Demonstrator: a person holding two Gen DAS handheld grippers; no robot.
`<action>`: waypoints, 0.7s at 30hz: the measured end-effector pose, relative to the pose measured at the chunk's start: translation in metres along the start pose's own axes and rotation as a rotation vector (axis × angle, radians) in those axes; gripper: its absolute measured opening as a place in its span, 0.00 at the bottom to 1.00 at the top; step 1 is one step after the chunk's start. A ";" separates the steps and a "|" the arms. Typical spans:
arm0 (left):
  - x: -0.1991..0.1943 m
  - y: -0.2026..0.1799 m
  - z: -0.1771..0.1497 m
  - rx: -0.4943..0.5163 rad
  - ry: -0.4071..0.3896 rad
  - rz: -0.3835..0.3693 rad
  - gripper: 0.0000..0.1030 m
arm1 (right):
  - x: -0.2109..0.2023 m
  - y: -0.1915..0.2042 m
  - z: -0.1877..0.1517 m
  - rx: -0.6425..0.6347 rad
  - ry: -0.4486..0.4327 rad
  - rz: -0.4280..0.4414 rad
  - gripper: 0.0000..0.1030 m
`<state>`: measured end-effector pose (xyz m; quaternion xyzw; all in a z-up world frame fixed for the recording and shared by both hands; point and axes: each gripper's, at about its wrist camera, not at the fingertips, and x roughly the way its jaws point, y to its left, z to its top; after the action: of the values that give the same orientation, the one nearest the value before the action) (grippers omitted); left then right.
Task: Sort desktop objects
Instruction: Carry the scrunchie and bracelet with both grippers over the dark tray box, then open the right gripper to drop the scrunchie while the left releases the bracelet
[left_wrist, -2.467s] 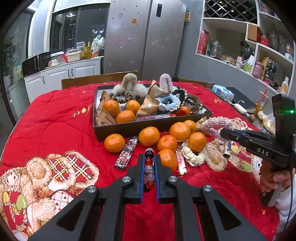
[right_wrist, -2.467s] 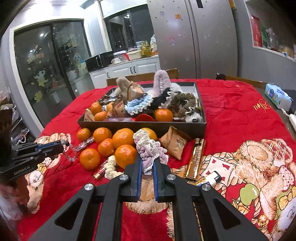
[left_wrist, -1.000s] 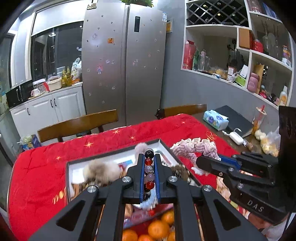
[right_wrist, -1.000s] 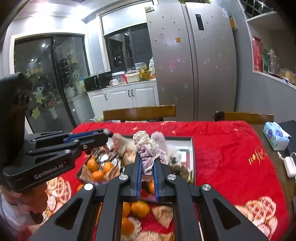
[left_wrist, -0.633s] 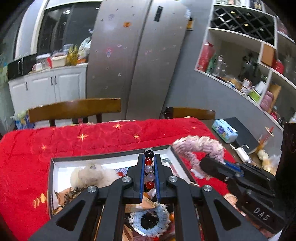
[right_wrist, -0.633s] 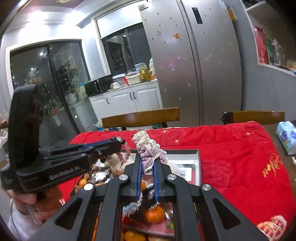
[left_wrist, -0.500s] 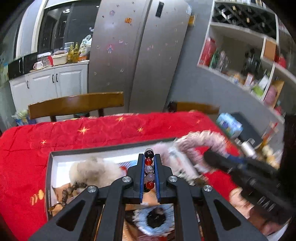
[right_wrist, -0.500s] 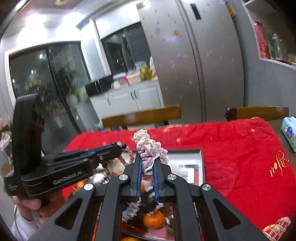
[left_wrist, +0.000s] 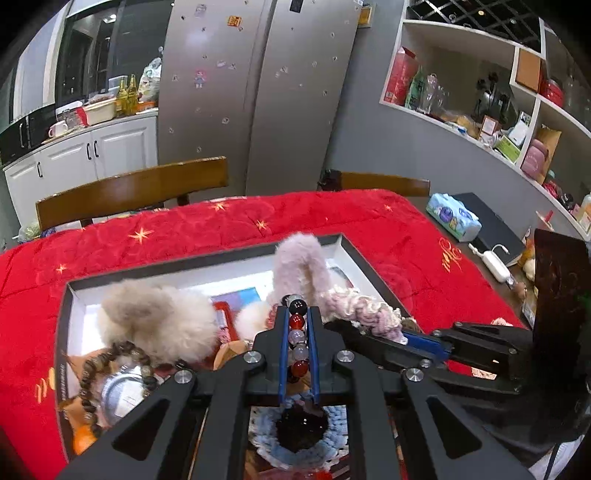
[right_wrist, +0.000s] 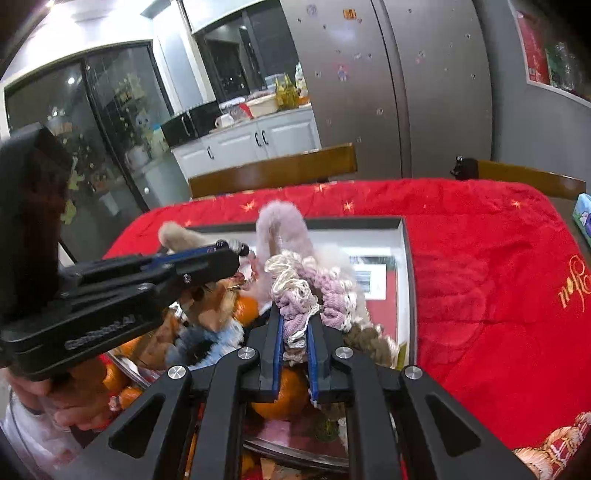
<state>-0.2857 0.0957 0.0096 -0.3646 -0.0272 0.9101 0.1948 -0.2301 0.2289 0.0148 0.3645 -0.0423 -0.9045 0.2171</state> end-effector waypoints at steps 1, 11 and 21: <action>0.003 -0.001 -0.002 0.000 0.007 -0.007 0.09 | 0.002 0.001 -0.001 -0.003 0.001 -0.002 0.10; 0.009 -0.007 -0.005 0.014 0.019 -0.026 0.09 | 0.008 0.012 -0.008 -0.047 0.002 -0.011 0.11; 0.004 -0.008 -0.006 0.012 0.009 -0.027 0.09 | 0.002 0.015 -0.005 -0.057 -0.019 -0.006 0.12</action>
<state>-0.2814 0.1038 0.0044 -0.3670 -0.0260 0.9060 0.2091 -0.2226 0.2150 0.0131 0.3497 -0.0178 -0.9094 0.2244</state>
